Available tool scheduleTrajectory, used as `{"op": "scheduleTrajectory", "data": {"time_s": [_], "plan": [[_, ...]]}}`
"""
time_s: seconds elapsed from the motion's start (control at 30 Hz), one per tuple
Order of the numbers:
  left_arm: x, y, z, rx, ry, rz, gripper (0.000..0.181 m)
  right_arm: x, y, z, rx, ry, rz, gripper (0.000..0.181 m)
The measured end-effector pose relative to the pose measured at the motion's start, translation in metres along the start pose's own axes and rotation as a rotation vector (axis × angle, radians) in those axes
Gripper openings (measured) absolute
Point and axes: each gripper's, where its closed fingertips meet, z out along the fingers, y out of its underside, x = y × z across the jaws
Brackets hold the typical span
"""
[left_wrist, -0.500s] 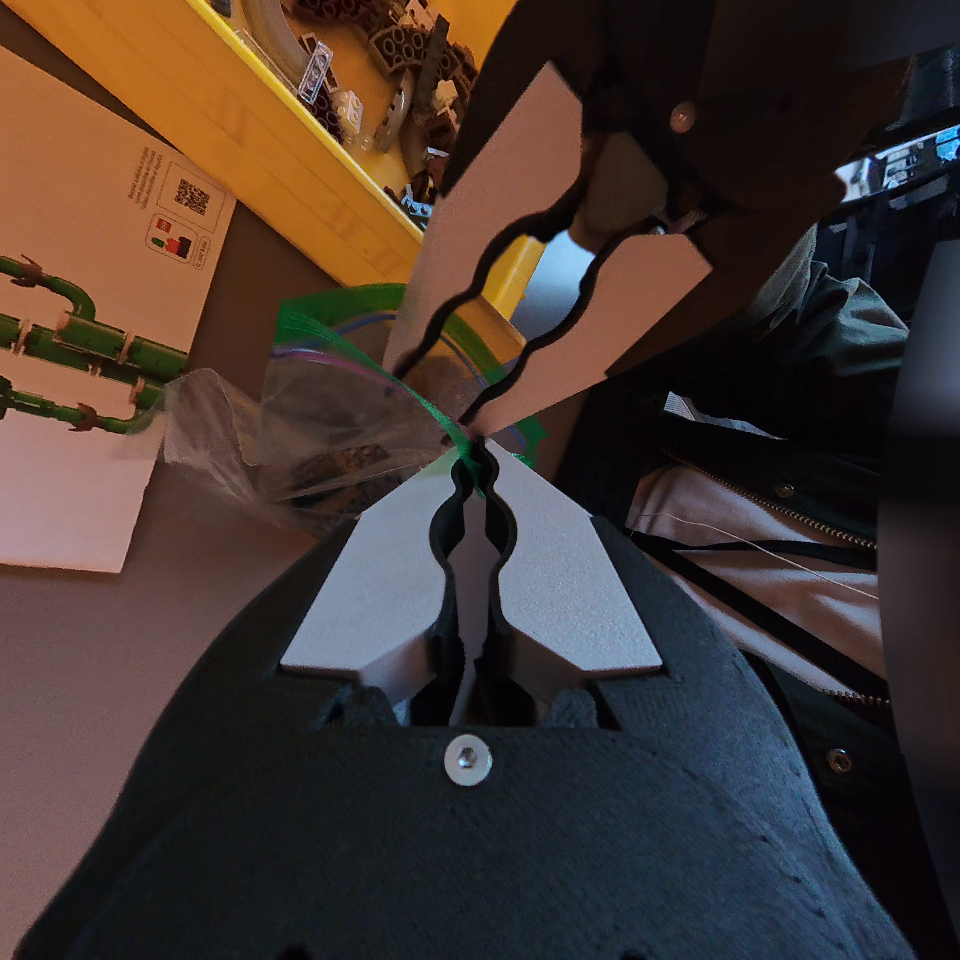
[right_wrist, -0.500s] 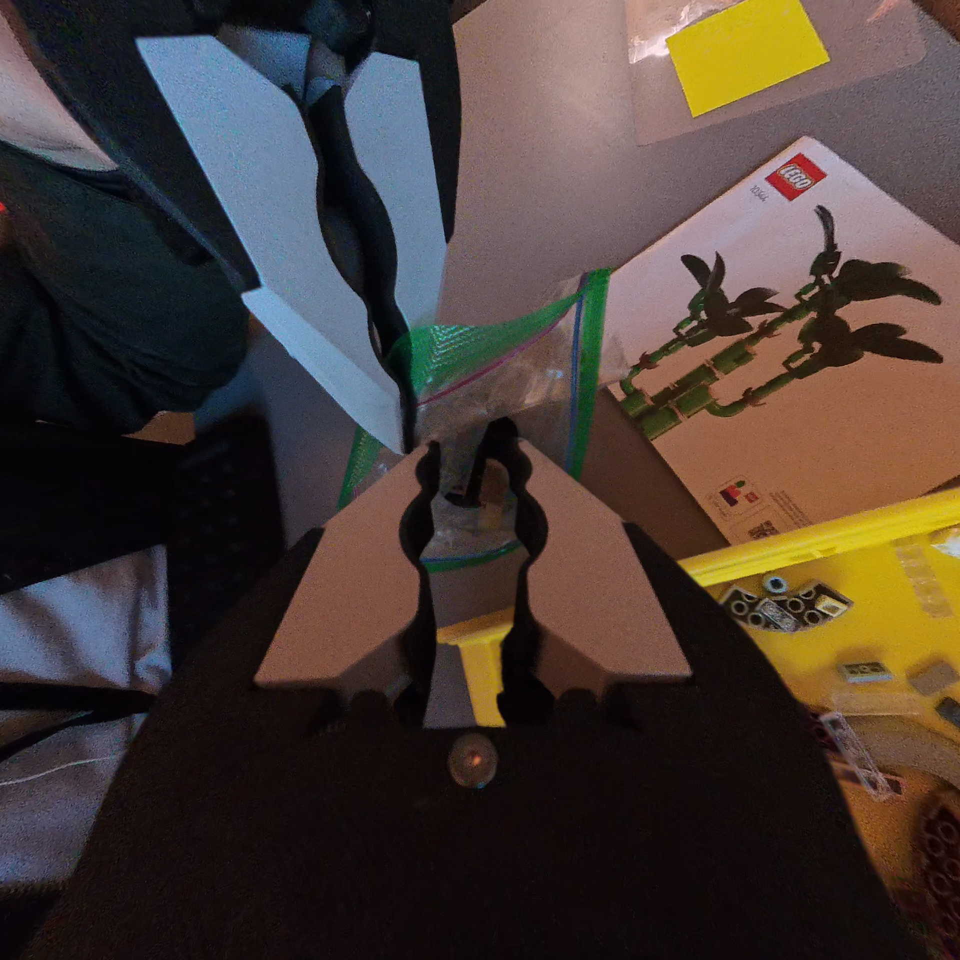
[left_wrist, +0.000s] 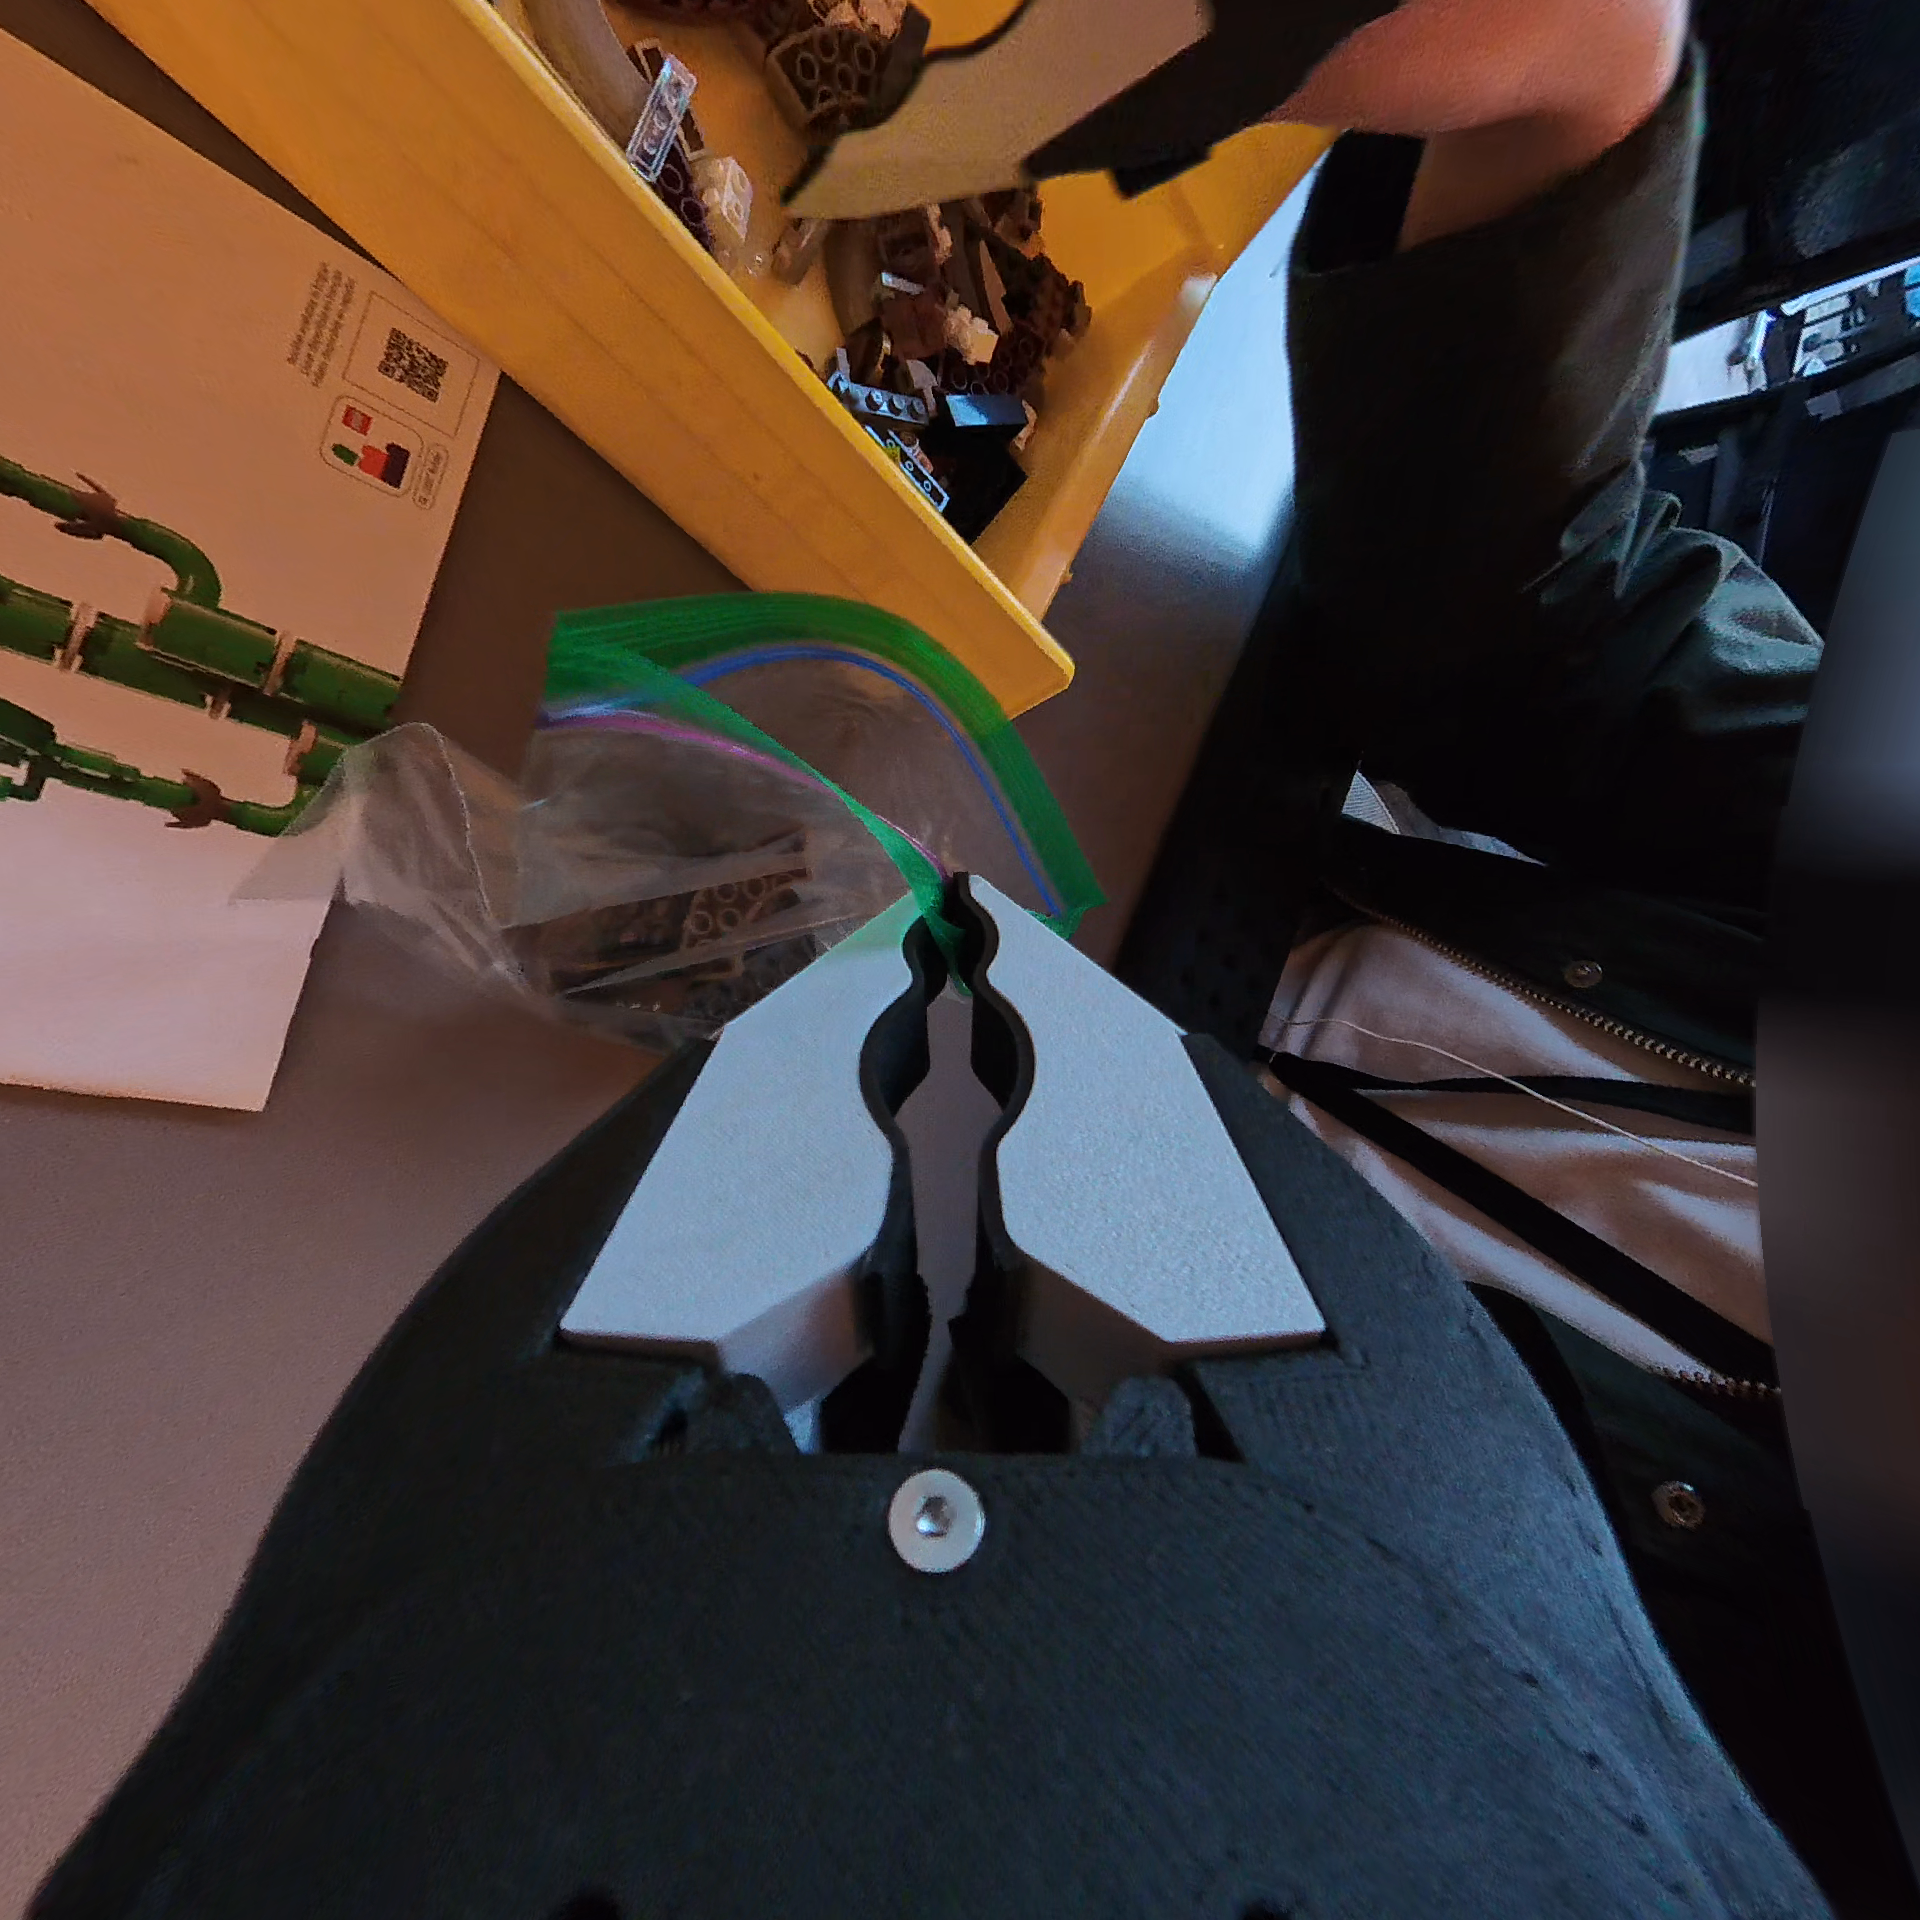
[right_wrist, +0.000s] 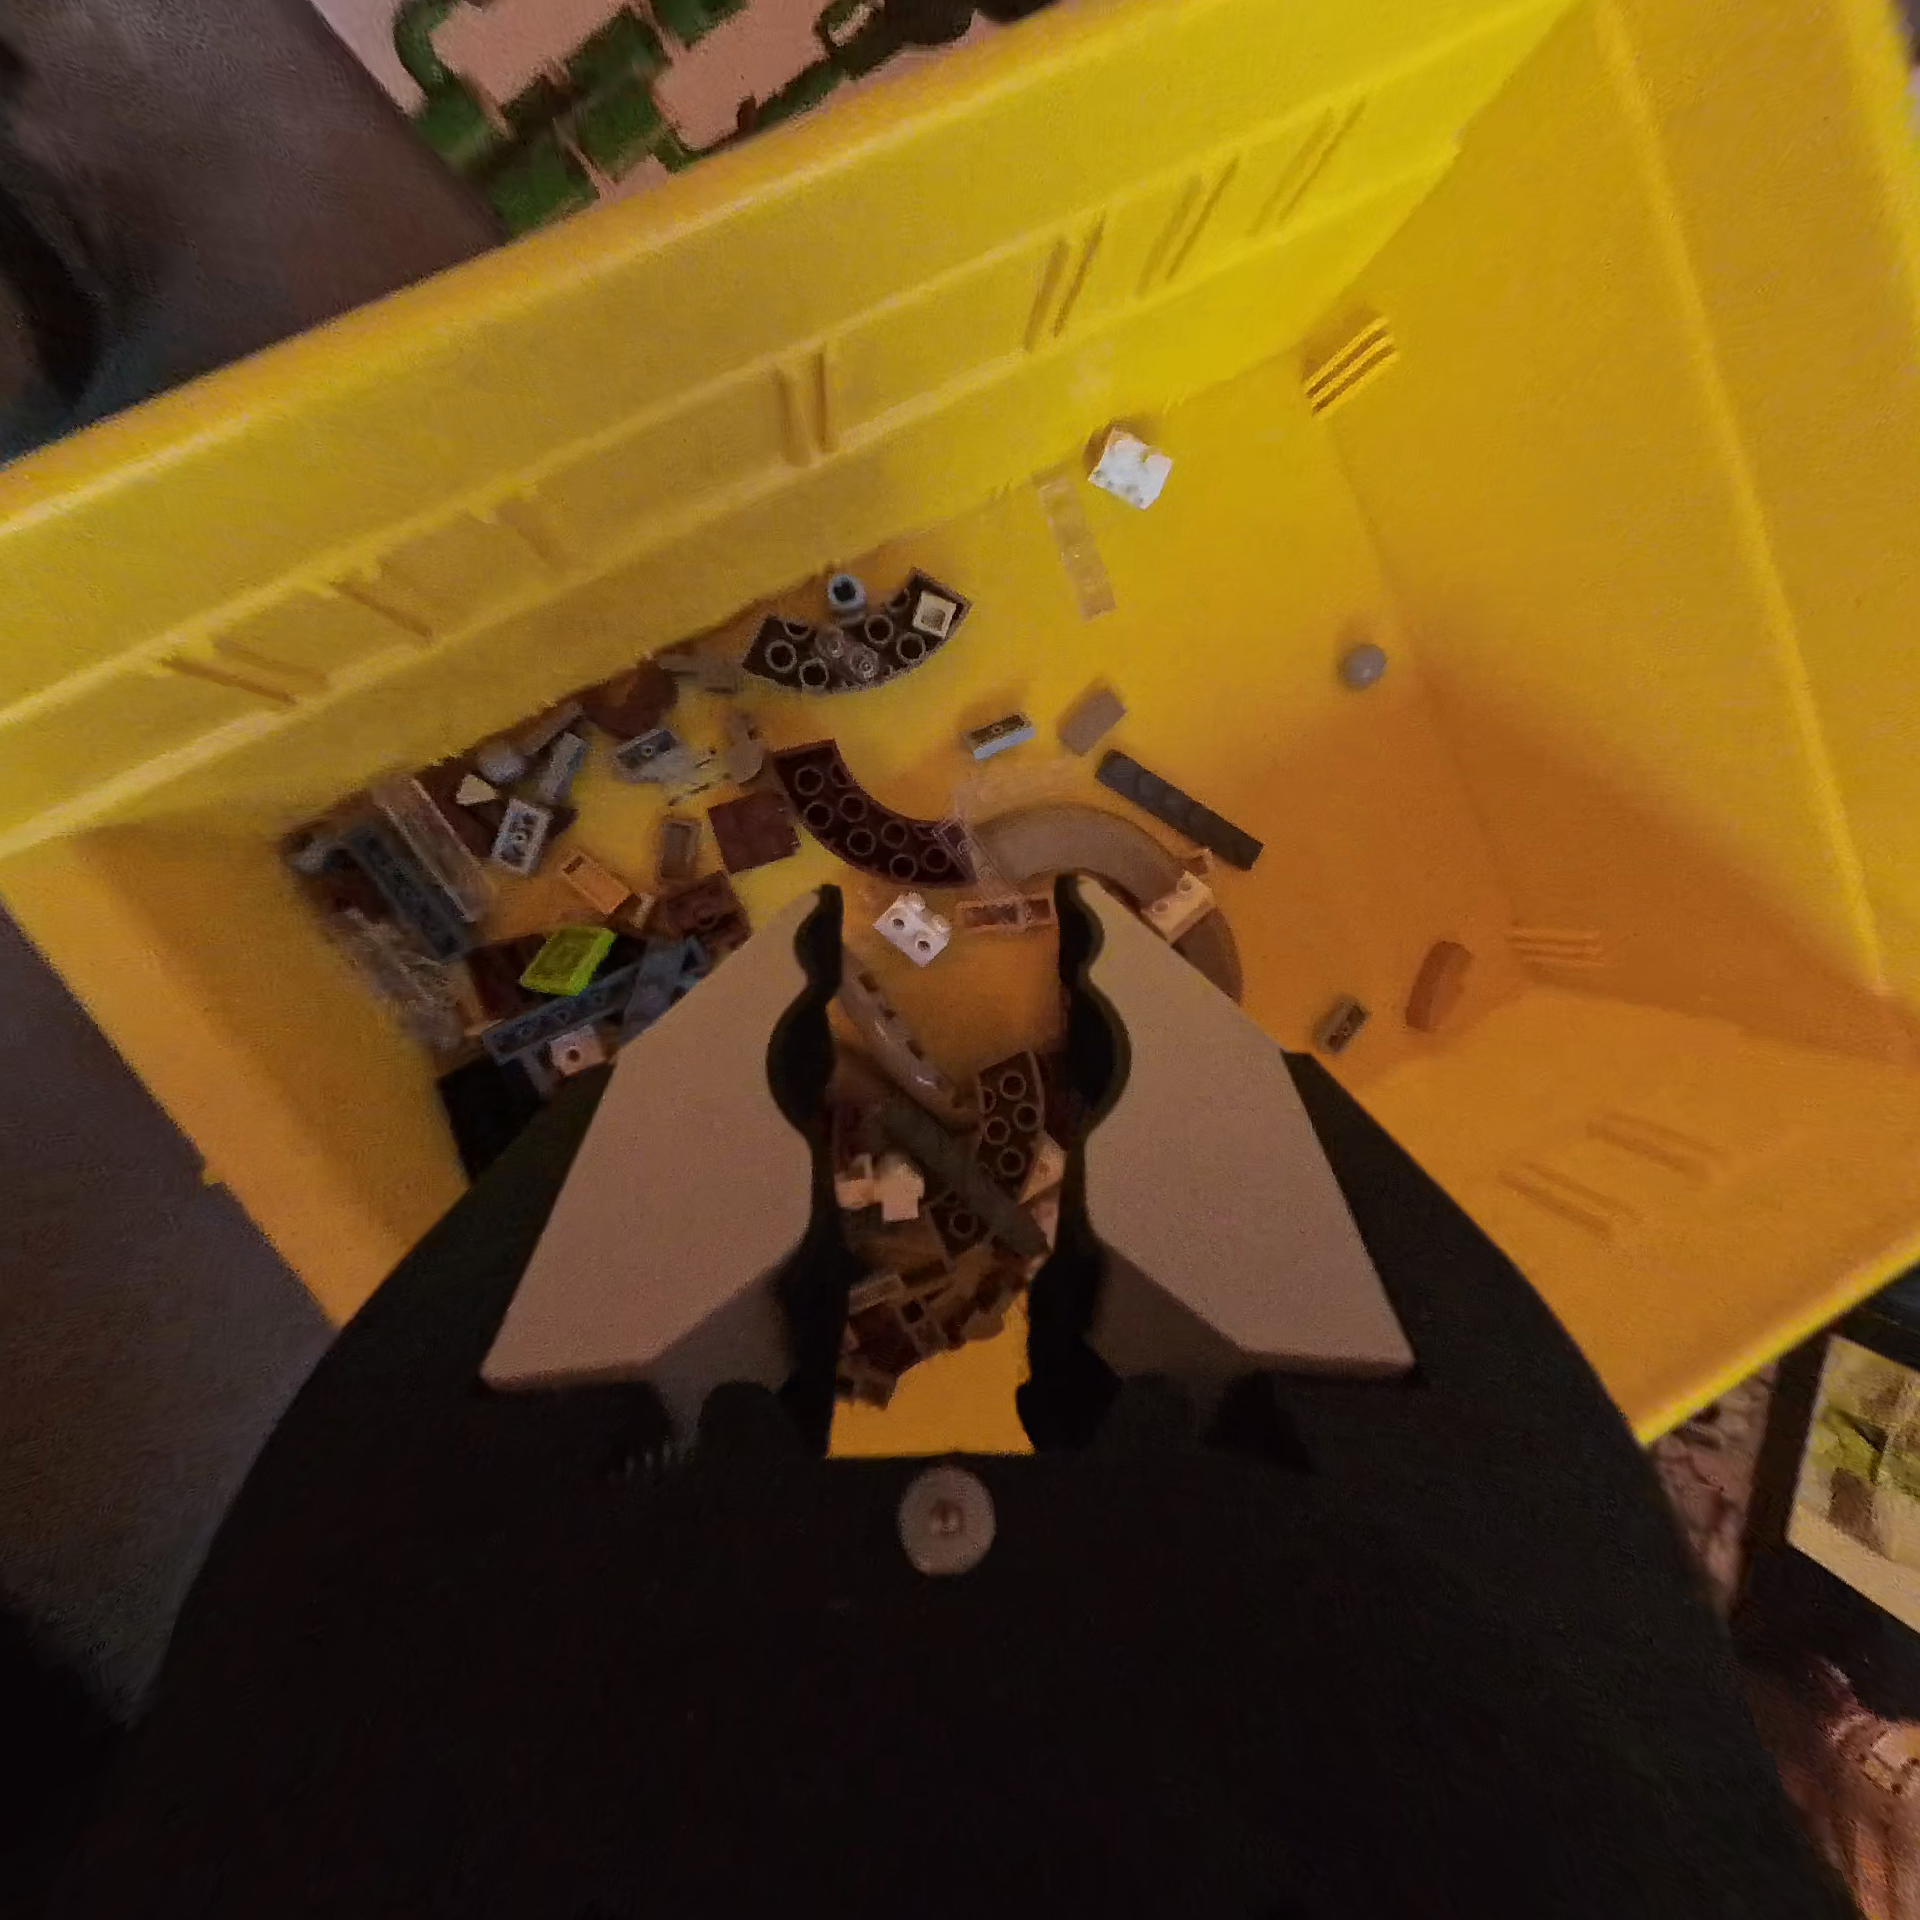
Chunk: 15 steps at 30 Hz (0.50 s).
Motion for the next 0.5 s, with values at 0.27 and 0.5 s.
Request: {"op": "scheduleTrajectory", "data": {"time_s": [0.27,0.5], "plan": [[0.0,0.001,0.003,-0.014,0.006,0.002,0.0,0.001,0.015,0.038,-0.113,0.02,-0.016,0.04],[0.001,0.001,0.002,-0.013,0.003,0.006,0.0,0.007,0.018,0.029,-0.098,0.014,0.004,0.008]]}}
